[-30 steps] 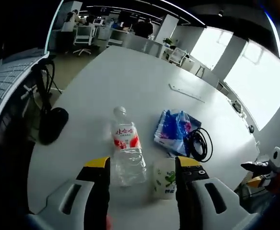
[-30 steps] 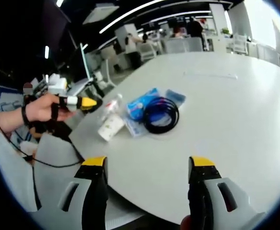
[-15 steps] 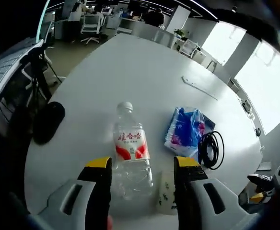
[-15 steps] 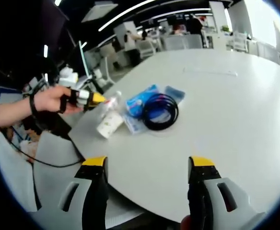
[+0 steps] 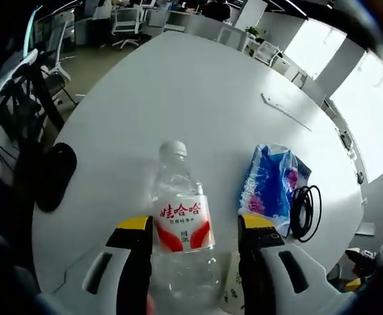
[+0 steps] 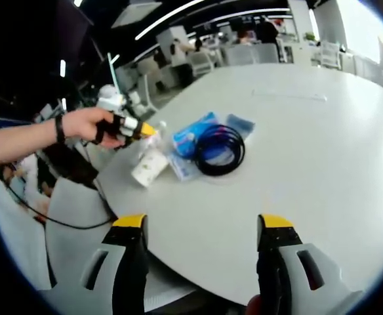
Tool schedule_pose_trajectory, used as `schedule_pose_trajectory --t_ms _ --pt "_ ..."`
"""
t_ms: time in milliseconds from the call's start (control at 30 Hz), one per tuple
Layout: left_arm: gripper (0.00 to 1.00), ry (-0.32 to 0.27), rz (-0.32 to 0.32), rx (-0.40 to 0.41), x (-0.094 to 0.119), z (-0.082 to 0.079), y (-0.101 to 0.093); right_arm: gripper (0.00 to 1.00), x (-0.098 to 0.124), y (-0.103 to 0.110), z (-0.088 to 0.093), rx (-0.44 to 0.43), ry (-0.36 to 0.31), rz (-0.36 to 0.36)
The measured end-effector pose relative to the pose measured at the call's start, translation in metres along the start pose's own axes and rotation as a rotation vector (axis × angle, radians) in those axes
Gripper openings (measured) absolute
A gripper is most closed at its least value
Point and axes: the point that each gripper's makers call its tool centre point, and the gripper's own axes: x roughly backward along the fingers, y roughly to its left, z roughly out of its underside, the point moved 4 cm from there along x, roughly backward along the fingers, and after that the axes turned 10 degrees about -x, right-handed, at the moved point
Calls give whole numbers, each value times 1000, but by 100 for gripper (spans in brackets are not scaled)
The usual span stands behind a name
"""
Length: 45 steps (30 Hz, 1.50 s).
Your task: Arrange the tabletop items into an orderly group along one side of the table until the central work area is clear of visible clutter.
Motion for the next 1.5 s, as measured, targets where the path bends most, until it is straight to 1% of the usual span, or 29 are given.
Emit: schedule_pose_trajectory --t_ms 67,133,300,533,633,667,700,867,967,1133,1200,1333,1500 --pt "52 7 -1 0 -2 -1 0 66 0 -2 -1 0 1 0" --pt "52 30 -13 2 -7 -1 1 66 0 -4 -2 0 4 0" --pt "54 63 -20 2 -17 -3 2 66 1 -7 -3 -2 6 4" --pt "53 83 -36 -10 -27 -3 5 66 1 -12 -1 -13 7 11" --pt "49 90 -45 -19 -28 -2 7 66 1 -12 0 -13 11 13" --pt "42 84 -54 -38 -28 -3 10 66 1 -12 0 -15 11 13" --pt "42 81 -41 -33 -29 -3 8 66 1 -12 0 -17 11 14" --pt "40 59 -26 -55 -28 -5 5 66 0 -13 0 -14 13 15" --pt "40 48 -22 -51 -26 -4 4 66 -1 -12 0 -14 13 13" --pt "39 19 -21 -59 -20 -5 4 66 -3 -11 -2 -9 11 8" --pt "39 1 -17 -75 -17 -6 3 66 -3 -9 -4 -10 6 6" --pt "39 -14 -16 -94 -10 -6 2 66 -5 -7 -6 -5 2 -1" --pt "39 -34 -19 -93 0 -4 4 66 -7 -4 -7 -1 -3 -10"
